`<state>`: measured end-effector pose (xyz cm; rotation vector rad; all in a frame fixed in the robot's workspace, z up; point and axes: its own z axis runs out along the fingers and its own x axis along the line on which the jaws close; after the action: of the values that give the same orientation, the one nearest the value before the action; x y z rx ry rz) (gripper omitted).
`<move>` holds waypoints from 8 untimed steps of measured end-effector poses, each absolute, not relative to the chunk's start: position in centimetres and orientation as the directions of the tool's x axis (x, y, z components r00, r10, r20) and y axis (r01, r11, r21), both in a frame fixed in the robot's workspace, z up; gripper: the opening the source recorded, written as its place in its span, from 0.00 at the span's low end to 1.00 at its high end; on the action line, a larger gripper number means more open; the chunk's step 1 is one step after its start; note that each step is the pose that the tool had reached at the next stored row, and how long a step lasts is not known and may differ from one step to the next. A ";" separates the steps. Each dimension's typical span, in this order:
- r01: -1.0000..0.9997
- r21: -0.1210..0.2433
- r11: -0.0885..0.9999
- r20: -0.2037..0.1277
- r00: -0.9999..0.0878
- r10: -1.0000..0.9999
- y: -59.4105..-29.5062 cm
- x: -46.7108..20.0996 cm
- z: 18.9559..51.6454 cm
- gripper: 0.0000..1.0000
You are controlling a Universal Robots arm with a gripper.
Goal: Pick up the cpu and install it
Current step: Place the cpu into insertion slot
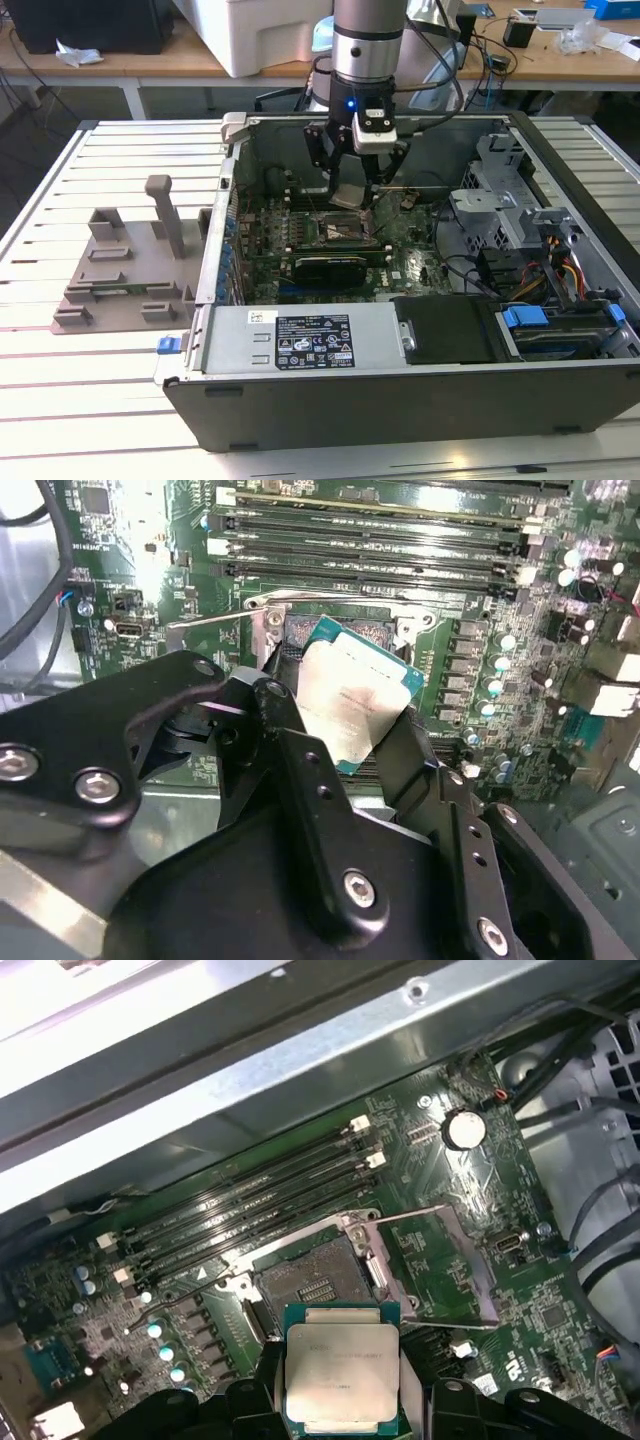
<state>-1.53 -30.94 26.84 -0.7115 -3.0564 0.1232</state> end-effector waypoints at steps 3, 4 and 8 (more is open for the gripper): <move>0.528 -0.077 0.846 -0.017 -0.849 0.528 -30.9 -1.5 26.8 0.55; 0.542 -0.077 0.837 -0.017 -0.840 0.543 -30.9 -1.5 26.8 0.55; 0.627 -0.077 0.776 -0.017 -0.779 0.627 -30.9 -1.5 26.8 0.55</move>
<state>-1.52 -30.94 26.83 -1.0420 -2.9510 0.1227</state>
